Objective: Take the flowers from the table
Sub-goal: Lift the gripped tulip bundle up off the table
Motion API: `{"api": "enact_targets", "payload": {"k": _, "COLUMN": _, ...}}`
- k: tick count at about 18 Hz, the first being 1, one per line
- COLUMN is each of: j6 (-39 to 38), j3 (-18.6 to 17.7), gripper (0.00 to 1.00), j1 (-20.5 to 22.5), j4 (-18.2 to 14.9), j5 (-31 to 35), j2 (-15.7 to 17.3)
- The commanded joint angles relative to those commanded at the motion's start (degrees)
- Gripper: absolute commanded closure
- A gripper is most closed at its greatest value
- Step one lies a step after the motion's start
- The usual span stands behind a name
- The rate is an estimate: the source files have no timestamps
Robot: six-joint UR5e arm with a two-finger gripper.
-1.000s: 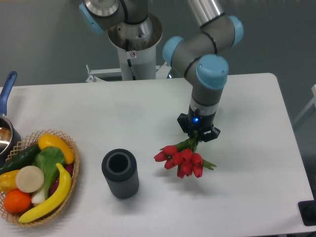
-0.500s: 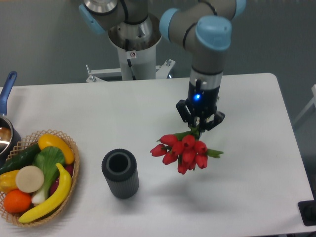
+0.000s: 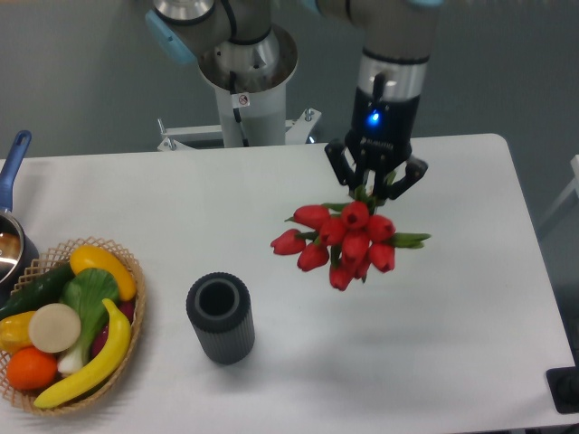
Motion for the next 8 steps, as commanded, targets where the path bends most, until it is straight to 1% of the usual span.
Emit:
{"api": "enact_targets", "payload": {"k": 1, "j6": 0.61, "j3": 0.53, "gripper": 0.81, "j1": 0.09, "j4": -1.23, "j5": 0.0, "j2": -0.09}}
{"api": "enact_targets", "payload": {"k": 3, "j6": 2.37, "j3": 0.63, "gripper": 0.81, "j1": 0.96, "j4": -2.47, "j5": 0.0, "j2": -0.09}}
{"api": "enact_targets", "payload": {"k": 8, "j6": 2.73, "j3": 0.98, "gripper": 0.81, "j1": 1.58, "j4": -3.27, "j5": -0.09, "j2": 0.09}}
